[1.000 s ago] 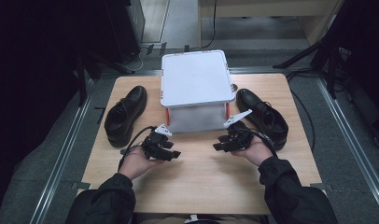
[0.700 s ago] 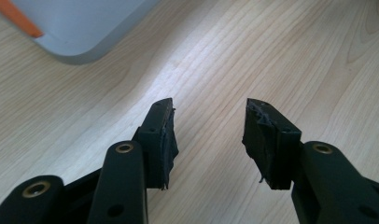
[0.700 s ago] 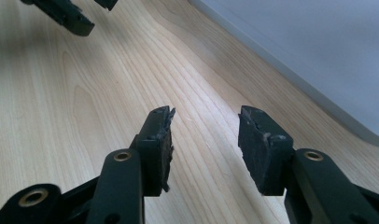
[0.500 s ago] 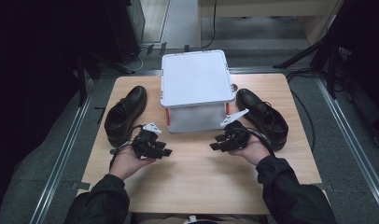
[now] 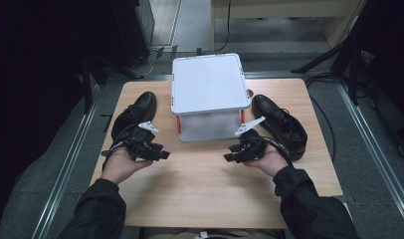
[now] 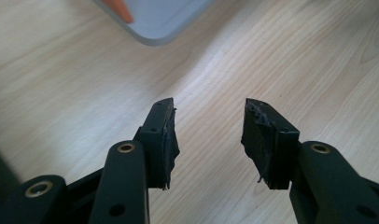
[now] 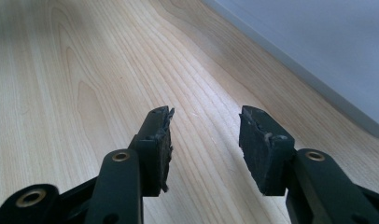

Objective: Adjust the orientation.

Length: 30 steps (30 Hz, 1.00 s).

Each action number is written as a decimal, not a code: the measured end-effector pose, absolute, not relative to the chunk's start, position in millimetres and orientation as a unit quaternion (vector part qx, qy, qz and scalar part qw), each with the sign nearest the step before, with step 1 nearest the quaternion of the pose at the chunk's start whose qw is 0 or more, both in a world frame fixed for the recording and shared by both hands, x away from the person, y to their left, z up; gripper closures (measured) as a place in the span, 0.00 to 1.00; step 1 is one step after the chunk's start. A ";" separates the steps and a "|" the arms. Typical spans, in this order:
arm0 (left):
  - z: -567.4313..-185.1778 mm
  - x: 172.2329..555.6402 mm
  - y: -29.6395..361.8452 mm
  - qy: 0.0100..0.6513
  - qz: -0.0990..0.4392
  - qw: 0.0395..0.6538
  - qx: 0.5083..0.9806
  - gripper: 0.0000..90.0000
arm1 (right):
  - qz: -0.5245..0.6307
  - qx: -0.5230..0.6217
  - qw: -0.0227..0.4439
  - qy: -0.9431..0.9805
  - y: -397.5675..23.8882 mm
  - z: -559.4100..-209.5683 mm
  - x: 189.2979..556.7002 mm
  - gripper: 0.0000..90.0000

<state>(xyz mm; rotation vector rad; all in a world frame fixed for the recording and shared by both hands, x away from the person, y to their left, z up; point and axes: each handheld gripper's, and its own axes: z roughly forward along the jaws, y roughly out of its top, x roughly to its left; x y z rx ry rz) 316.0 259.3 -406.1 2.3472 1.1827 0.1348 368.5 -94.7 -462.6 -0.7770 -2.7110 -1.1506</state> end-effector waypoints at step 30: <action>-381.5 362.7 355.1 0.521 0.076 0.168 0.833 0.68 | -0.372 -0.255 0.051 -0.891 -95.2 -463.5 367.1 0.59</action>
